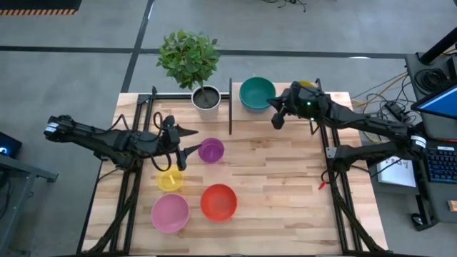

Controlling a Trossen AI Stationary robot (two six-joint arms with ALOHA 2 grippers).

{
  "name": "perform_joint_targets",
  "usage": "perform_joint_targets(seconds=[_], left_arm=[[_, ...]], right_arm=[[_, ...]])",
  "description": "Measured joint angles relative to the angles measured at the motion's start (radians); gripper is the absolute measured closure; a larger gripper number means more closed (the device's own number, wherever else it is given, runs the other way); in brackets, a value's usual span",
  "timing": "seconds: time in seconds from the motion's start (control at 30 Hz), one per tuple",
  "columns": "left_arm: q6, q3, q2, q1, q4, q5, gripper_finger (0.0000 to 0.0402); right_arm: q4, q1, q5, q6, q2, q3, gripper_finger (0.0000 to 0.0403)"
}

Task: Place and stack bowls onto a shelf
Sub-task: Stack the green bowl on top of the blue bowl on the shelf, then stack the purple bowl on top of the green bowl on the shelf

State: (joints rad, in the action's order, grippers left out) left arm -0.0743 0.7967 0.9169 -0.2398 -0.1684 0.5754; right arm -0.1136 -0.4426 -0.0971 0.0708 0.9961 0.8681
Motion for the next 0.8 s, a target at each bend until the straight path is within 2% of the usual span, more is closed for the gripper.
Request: perform_joint_targets(seconds=[0.27,0.53,0.7,0.8], left_arm=[[-0.08,-0.044,0.0,0.0,-0.009,-0.002,0.0183],[-0.146,-0.068,0.02,0.001,0.0,-0.002,0.0183],[-0.173,-0.071,0.129,0.002,-0.002,-0.026,0.0183],[-0.174,-0.062,0.225,0.006,-0.016,-0.078,0.0183]], right_arm=[[-0.094,0.098,0.105,-0.079,-0.122,-0.003,0.0394],[-0.277,0.322,0.105,-0.144,-0.176,-0.005,0.0394],[-0.301,0.466,0.098,-0.163,-0.148,-0.005,0.0394],[-0.301,0.538,0.096,-0.166,-0.127,-0.007,0.0394]])
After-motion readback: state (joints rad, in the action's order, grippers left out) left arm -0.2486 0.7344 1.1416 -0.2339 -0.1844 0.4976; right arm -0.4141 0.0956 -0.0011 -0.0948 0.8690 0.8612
